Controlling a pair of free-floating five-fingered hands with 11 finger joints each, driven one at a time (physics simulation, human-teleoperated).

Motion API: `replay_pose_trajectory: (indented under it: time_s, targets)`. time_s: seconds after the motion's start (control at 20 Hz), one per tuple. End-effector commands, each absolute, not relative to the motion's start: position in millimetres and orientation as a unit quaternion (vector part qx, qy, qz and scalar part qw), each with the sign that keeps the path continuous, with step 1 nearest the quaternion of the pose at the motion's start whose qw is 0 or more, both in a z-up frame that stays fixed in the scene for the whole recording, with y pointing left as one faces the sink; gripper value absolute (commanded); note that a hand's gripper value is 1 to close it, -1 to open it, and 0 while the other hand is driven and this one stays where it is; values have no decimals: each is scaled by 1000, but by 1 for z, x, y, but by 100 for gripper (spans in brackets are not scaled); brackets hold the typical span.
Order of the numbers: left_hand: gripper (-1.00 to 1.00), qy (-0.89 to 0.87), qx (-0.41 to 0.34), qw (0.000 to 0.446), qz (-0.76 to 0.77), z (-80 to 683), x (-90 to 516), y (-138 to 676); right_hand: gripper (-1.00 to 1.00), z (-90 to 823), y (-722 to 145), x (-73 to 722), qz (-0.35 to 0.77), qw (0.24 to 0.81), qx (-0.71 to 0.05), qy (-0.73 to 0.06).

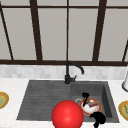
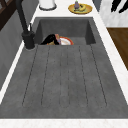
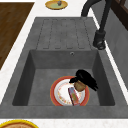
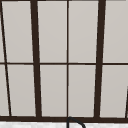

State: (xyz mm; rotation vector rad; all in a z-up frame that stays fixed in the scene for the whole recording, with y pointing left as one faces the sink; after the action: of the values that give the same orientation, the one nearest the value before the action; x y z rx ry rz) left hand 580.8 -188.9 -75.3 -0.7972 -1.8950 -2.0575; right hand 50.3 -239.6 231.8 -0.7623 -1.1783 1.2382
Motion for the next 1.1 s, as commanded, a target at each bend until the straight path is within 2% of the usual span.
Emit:
replay_pose_trajectory:
  time_s: [0.0, 0.05, 0.15, 0.25, 0.45, 0.6, 0.65, 0.75, 1.05]
  targets:
    - [100, -647, -272, 116, -703, -95, 592, -193, 0, 232, -240, 50, 533, 593, -328, -507]
    - [100, -636, -286, 116, -707, -95, 594, -189, 0, 232, -240, 50, 533, 593, -328, -507]
    - [100, -632, -307, 158, -694, -89, 592, -190, 0, 232, -240, 50, 533, 593, -328, -507]
    - [100, -639, -296, 152, -694, -79, 591, -193, 0, 232, -240, 50, 533, 593, -328, -507]
    - [100, -641, -278, 186, -690, -73, 596, -200, 0, 232, -240, 50, 533, 593, -328, -507]
    - [100, -643, -270, 191, -690, -68, 600, -205, 0, 232, -240, 50, 533, 593, -328, -507]
    - [-100, -640, -260, 191, -697, -62, 600, -211, 0, 232, -240, 50, 533, 593, -328, -507]
    - [-100, -653, -218, 178, -703, -48, 602, -227, 0, 232, -240, 50, 533, 593, -328, -507]
    - [-100, -637, -226, 180, -715, -42, 591, -256, 0, 232, -240, 50, 533, 593, -328, -507]
